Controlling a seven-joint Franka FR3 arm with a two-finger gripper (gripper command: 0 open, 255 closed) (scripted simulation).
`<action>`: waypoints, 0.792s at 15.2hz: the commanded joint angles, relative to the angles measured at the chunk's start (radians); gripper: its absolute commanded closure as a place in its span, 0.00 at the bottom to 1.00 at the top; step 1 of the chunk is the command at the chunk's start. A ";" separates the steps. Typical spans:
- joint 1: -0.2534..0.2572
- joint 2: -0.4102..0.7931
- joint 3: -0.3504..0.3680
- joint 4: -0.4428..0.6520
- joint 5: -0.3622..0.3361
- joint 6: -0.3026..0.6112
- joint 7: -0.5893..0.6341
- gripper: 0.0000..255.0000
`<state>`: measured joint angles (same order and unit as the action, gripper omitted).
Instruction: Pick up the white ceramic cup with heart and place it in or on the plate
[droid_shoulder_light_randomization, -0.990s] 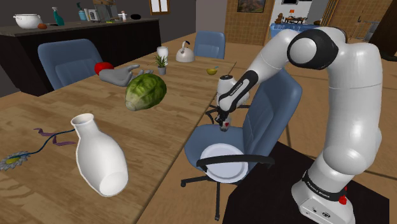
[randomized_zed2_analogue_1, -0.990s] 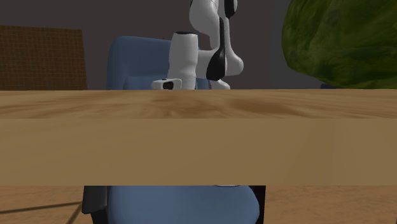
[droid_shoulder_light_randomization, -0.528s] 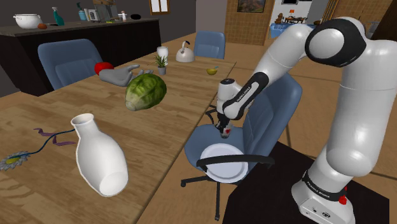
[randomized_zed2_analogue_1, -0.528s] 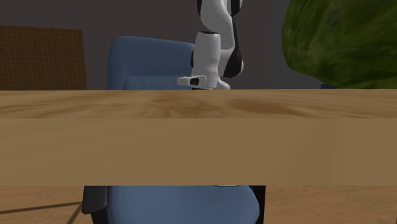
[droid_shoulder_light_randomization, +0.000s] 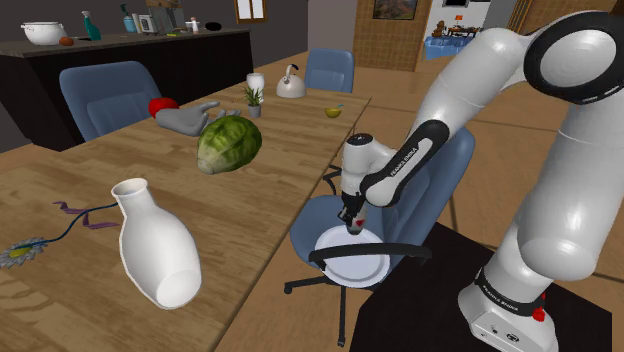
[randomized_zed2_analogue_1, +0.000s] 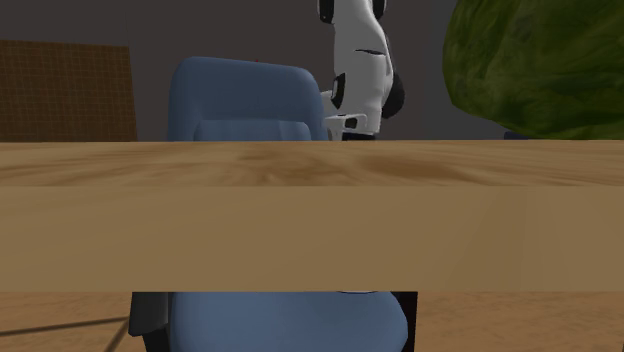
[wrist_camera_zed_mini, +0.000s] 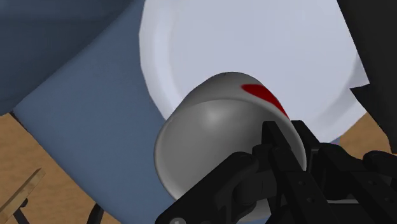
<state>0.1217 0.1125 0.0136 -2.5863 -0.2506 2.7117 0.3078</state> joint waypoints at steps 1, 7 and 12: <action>0.028 -0.041 0.019 -0.042 -0.004 -0.004 0.052 1.00; 0.045 0.022 0.017 -0.054 -0.057 0.066 0.125 1.00; 0.060 0.107 -0.011 -0.040 -0.116 0.135 0.176 1.00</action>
<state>0.1782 0.2011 0.0094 -2.6298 -0.3543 2.8318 0.4728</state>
